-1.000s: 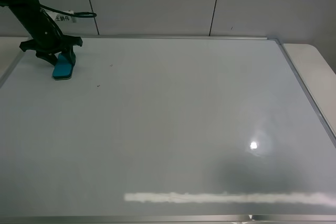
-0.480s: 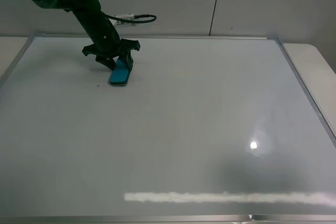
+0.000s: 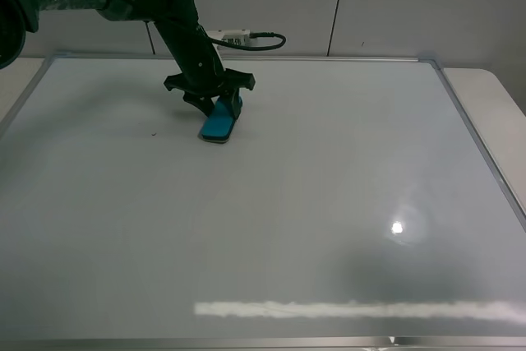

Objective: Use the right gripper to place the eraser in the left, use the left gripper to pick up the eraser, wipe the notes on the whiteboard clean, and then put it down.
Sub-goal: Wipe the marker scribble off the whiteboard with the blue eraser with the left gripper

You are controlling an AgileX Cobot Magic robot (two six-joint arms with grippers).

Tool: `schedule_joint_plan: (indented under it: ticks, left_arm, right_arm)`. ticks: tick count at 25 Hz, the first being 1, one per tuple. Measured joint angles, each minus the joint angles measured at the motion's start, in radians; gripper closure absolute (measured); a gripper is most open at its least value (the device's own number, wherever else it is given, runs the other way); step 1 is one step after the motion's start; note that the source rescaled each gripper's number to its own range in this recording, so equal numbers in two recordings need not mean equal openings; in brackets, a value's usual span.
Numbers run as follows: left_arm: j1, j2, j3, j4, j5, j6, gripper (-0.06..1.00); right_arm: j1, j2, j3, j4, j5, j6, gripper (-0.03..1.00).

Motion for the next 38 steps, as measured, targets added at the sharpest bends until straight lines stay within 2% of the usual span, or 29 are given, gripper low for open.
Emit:
schedule_joint_plan:
  ticks: [3, 7, 11, 16, 22, 25, 32, 38]
  left_arm:
    - [0.037, 0.0, -0.007, 0.04, 0.049, -0.015, 0.93]
    - [0.098, -0.007, -0.008, 0.15, 0.093, -0.022, 0.93]
    - [0.125, -0.029, 0.029, 0.228, 0.083, -0.023, 0.93]
    - [0.129, -0.083, 0.146, 0.232, -0.03, 0.0, 0.93]
    - [0.14, -0.204, 0.39, 0.239, -0.257, 0.0, 0.93]
    - [0.162, -0.256, 0.496, 0.241, -0.304, 0.0, 0.93]
    - [0.23, -0.31, 0.625, 0.23, -0.35, 0.0, 0.93]
    - [0.228, -0.343, 0.746, 0.22, -0.494, -0.02, 0.93]
  right_arm:
    - [0.0, 0.0, 0.0, 0.0, 0.0, 0.0, -0.03]
    - [0.0, 0.0, 0.0, 0.0, 0.0, 0.0, -0.03]
    - [0.0, 0.0, 0.0, 0.0, 0.0, 0.0, -0.03]
    - [0.0, 0.0, 0.0, 0.0, 0.0, 0.0, -0.03]
    - [0.0, 0.0, 0.0, 0.0, 0.0, 0.0, -0.03]
    - [0.0, 0.0, 0.0, 0.0, 0.0, 0.0, -0.03]
    - [0.0, 0.0, 0.0, 0.0, 0.0, 0.0, -0.03]
    - [0.0, 0.0, 0.0, 0.0, 0.0, 0.0, -0.03]
